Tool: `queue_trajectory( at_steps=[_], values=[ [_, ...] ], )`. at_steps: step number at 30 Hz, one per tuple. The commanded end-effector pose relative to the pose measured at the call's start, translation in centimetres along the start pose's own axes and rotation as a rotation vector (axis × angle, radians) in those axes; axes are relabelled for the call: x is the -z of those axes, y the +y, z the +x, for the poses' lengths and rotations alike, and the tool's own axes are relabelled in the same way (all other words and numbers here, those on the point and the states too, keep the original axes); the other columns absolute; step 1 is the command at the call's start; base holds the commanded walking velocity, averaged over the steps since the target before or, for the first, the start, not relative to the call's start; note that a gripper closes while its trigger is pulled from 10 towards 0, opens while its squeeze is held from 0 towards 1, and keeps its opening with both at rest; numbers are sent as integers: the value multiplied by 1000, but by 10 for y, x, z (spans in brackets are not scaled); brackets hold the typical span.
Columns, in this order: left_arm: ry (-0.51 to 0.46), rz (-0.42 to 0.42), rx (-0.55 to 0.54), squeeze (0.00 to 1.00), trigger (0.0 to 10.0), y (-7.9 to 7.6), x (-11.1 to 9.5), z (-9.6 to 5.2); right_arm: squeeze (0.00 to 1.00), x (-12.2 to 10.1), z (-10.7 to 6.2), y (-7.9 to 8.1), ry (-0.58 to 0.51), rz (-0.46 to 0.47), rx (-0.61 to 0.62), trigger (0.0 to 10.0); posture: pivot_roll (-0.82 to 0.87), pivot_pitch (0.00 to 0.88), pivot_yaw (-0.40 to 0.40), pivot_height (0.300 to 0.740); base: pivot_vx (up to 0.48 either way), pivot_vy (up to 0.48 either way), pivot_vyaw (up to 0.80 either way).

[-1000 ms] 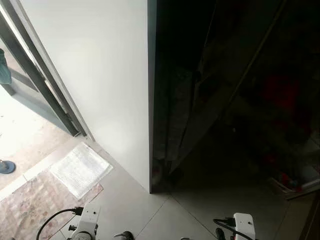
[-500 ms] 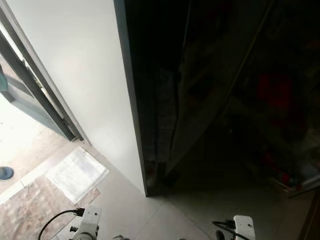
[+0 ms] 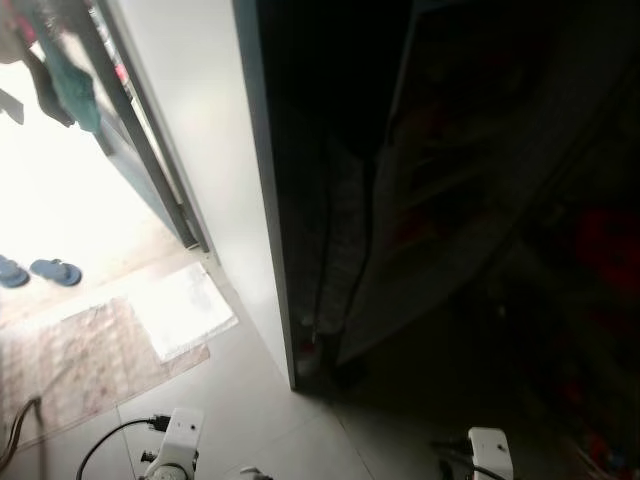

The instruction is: Restocking fridge

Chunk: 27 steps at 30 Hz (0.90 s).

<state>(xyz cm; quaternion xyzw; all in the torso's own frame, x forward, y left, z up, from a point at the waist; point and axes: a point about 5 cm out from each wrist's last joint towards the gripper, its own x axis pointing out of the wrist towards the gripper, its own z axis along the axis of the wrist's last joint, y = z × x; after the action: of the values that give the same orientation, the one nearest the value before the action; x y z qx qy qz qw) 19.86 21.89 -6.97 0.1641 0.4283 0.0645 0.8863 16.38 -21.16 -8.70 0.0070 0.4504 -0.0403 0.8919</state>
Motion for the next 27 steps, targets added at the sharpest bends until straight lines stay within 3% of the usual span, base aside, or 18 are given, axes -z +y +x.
queue_trajectory(
  at_steps=[1, 19, 27],
  values=[
    [32, 2, 7, 0, 10000, -2, 8, -1, 0, 11, -2, 2, 31, 6, -7, 10000, -127, 175, -32, 740, 0, -446, 794],
    [33, 5, 3, 0, 10000, -2, 8, -1, 0, 17, -3, 15, 33, 22, -46, 10000, -129, 179, -33, 740, 0, -427, 32],
    [36, -1, -2, 0, 10000, -2, 8, -1, 0, 17, -3, 15, 35, 17, -58, 10000, -130, 179, -33, 740, 0, 0, 0]
  ],
)
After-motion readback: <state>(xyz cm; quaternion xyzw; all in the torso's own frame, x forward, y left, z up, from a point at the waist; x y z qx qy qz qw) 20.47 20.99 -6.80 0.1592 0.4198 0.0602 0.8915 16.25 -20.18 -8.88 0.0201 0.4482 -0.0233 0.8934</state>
